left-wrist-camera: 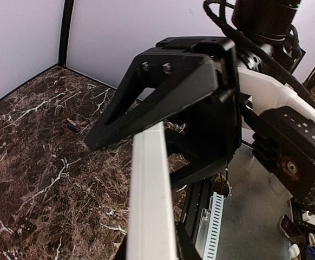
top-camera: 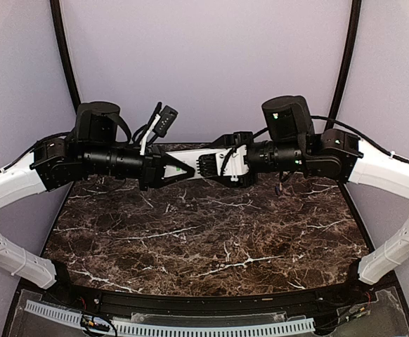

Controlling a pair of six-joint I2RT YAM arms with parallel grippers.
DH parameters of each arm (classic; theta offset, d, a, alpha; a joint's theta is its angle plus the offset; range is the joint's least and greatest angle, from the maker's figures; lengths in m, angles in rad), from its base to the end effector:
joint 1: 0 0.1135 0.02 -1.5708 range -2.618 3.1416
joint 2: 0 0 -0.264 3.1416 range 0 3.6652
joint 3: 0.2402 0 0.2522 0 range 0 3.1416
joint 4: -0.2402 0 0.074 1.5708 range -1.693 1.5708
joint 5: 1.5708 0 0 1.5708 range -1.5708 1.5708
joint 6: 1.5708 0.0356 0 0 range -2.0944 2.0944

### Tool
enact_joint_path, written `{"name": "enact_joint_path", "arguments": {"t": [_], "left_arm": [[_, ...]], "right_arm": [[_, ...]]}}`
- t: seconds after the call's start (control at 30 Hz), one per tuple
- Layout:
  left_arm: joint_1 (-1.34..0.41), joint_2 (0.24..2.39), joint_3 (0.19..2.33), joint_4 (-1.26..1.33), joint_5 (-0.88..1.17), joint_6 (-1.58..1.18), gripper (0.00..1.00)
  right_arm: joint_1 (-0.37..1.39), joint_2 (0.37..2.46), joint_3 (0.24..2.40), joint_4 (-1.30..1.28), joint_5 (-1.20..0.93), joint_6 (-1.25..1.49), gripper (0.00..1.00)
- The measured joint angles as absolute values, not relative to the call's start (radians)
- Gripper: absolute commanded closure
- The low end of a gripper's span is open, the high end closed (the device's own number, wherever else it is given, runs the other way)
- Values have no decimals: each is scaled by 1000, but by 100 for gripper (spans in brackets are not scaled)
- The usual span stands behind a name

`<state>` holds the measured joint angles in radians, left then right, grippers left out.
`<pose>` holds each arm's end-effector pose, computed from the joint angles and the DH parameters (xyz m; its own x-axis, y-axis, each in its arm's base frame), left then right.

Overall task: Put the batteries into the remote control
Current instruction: Pass from the right arm to the left, then pass from the left arm to the right

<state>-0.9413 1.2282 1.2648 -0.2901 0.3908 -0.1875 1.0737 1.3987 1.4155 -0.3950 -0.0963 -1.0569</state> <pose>0.1524 -0.2322 0.4043 -0.3248 0.1533 -0.9333 0.9201 0.2797 -0.2743 0.1498 0.2833 0.3973 0.7124 -0.5045 -0.4878 -0.6044 -0.0879 -0.7918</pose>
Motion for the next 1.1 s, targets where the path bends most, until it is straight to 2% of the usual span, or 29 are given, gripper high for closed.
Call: {"name": "enact_joint_path", "arguments": {"t": [0.07,0.1,0.13,0.23,0.5,0.63,0.8,0.93,1.1], "left_arm": [[-939,1228,1262,-284,394,-221,100],[-934,1227,1262,-277,401,-226,100],[-933,1224,1260,-273,402,-230,100],[-934,1203,1232,-241,395,-223,100],[-936,1078,1021,44,235,-135,100],[-936,1046,950,189,208,-107,100],[-936,1047,926,298,237,-101,100],[-936,1047,918,344,281,-109,100],[-938,1048,908,386,333,-121,100]], "right_arm": [[1075,1398,1417,-379,-80,-1087,62],[1076,1398,1417,-367,-76,-1091,51],[1077,1398,1417,-363,-76,-1090,35],[1078,1397,1414,-344,-83,-1033,3],[950,1372,1418,-260,-317,-548,1],[913,1372,1410,-187,-468,-324,7],[908,1377,1404,-97,-604,-116,25],[908,1404,1429,-73,-673,-15,57],[904,1417,1436,-48,-719,57,81]]}}
